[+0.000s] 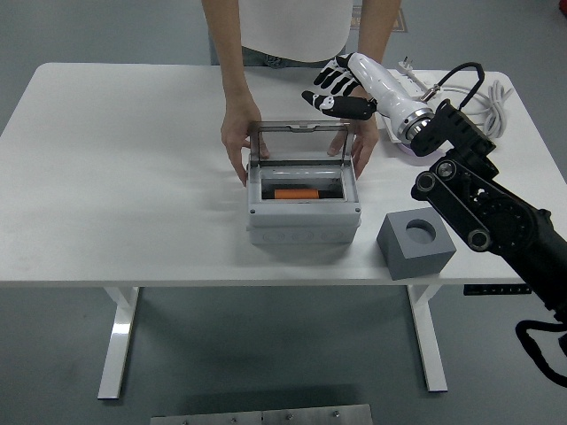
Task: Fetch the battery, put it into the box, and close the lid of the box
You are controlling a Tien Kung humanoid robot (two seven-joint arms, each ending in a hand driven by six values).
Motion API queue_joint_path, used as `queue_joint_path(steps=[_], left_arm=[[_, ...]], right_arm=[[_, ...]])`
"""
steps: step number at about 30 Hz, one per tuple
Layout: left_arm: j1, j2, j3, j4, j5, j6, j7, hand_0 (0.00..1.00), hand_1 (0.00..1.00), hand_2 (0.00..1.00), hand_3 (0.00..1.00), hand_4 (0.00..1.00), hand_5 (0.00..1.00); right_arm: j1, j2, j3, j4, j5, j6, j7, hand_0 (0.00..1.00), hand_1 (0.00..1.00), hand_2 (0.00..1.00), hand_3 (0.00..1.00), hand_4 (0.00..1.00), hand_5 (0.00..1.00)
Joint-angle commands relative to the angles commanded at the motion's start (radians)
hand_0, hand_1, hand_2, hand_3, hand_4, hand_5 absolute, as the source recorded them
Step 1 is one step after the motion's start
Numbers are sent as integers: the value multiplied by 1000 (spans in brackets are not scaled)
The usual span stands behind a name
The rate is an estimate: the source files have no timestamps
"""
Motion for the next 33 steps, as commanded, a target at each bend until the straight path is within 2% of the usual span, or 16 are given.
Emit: queue_joint_path(steps=[2,3,8,9,21,33], left_arm=[[-1,0,-2,0,3,-1,1,622,698,589,553,522,6],[-1,0,-3,0,5,-1,2,622,697,589,552,521,6],[-4,0,-6,0,11,-3,4,622,697,589,552,521,6],[-5,1,-6,0,12,-4,4,622,697,589,553,521,3],[-16,3,-13,0,28,-9,8,622,698,588,552,519,4],[-14,6,-16,1,32,-9,8,623,698,587,552,516,2]], right_arm=[[1,6,1,-9,0,0,2,728,690,692,730,889,799],[1,9,1,-13,0,-1,3,872,775,764,792,979,998],[1,20,-4,-26,-1,-5,5,872,775,764,792,979,998],[1,21,-5,-28,-1,-6,5,927,804,787,829,998,998],[-8,42,-49,-57,12,-18,14,925,801,779,823,998,998],[-20,23,-131,-67,38,-12,6,918,795,775,817,998,998]])
